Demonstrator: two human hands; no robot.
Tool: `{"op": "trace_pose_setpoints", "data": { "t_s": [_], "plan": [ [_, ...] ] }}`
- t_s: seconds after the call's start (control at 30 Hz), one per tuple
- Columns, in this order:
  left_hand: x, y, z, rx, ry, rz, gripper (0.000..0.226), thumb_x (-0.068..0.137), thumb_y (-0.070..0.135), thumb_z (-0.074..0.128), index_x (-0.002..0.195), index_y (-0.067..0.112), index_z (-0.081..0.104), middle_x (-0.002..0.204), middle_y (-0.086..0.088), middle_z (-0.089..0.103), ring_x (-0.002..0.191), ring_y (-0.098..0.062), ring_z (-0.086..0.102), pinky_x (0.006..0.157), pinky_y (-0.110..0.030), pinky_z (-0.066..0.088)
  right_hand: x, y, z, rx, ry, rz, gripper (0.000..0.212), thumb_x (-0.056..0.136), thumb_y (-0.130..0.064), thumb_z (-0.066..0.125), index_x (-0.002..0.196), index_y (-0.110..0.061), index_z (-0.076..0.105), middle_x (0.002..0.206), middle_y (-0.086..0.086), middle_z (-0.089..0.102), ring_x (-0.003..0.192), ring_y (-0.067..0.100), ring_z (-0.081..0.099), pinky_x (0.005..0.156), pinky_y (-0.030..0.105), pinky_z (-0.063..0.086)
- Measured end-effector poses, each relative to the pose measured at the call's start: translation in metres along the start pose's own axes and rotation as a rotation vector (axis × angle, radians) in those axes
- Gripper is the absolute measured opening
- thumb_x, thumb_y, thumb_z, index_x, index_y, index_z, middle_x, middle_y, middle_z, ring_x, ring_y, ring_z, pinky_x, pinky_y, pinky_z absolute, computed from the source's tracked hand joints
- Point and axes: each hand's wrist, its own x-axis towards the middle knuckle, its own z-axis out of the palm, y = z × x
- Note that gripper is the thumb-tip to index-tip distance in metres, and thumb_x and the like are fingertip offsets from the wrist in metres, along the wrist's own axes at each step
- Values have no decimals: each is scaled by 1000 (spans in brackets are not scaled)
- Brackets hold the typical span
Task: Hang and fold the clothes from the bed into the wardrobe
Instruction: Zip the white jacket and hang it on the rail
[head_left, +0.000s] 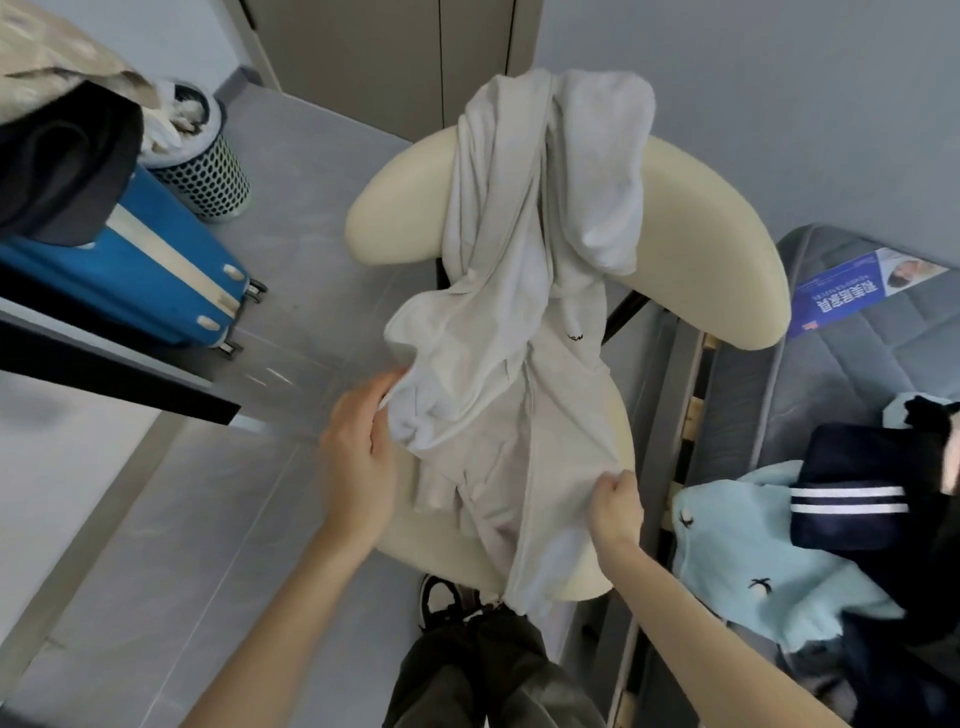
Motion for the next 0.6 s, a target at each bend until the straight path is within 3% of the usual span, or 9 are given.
{"op": "trace_pose_setpoints", "data": {
  "t_s": [0.1, 0.17, 0.23, 0.33, 0.4, 0.43, 0.5, 0.6],
  "plan": [
    [-10, 3, 13, 28, -133, 83, 33, 94, 1, 43, 119, 7, 65, 114, -3, 66, 99, -18, 58, 89, -30, 46, 10, -22, -38, 86, 144, -111, 23, 103, -26, 34, 95, -9, 45, 74, 0, 44, 65, 13, 40, 55, 28, 29],
    [-19, 3, 27, 10, -257, 129, 37, 93, 12, 39, 118, 9, 66, 118, 1, 66, 102, -14, 55, 92, -26, 43, 21, -35, -50, 126, 98, -113, 24, 102, -26, 38, 92, -8, 50, 73, 0, 43, 66, 15, 39, 56, 27, 30],
    [-32, -4, 45, 26, -399, 150, 36, 92, 4, 44, 118, 11, 67, 120, 4, 65, 106, -10, 53, 95, -22, 41, 27, -45, -50, 156, 5, -116, 21, 100, -25, 42, 94, -7, 52, 75, 0, 44, 74, 18, 41, 59, 27, 32],
    [-56, -24, 73, 147, -641, 76, 41, 92, -6, 49, 120, 18, 66, 124, 6, 63, 113, -14, 53, 100, -20, 37, 29, -49, -37, 229, -200, -137, 28, 100, -25, 47, 126, -17, 52, 107, -3, 55, 101, 17, 49, 83, 28, 43],
    [-75, -42, 86, 229, -742, 10, 44, 95, -2, 46, 129, 23, 60, 136, 7, 55, 125, -16, 47, 105, -20, 31, 29, -39, -24, 193, -294, -155, 46, 100, -23, 49, 144, -23, 37, 133, -6, 46, 121, 12, 43, 102, 30, 37],
    [-85, -51, 89, 261, -786, -37, 45, 97, 1, 45, 134, 24, 55, 143, 6, 47, 132, -15, 40, 109, -23, 29, 28, -30, -19, 115, -261, -173, 50, 99, -21, 50, 147, -23, 33, 139, -6, 42, 126, 12, 39, 107, 31, 34],
    [-101, -62, 93, 313, -809, -136, 45, 95, 4, 48, 136, 22, 53, 148, 0, 36, 137, -17, 30, 111, -28, 29, 27, -5, -14, -70, -101, -204, 49, 96, -12, 51, 142, -17, 38, 144, 0, 41, 132, 20, 36, 109, 36, 34],
    [-122, -63, 101, 243, -588, -276, 30, 89, 5, 58, 118, 14, 61, 121, -2, 42, 117, -21, 42, 99, -29, 40, 26, 39, -17, -273, -75, -156, 45, 90, -5, 55, 133, -13, 43, 139, 8, 43, 129, 27, 37, 105, 40, 37]
  ]
}}
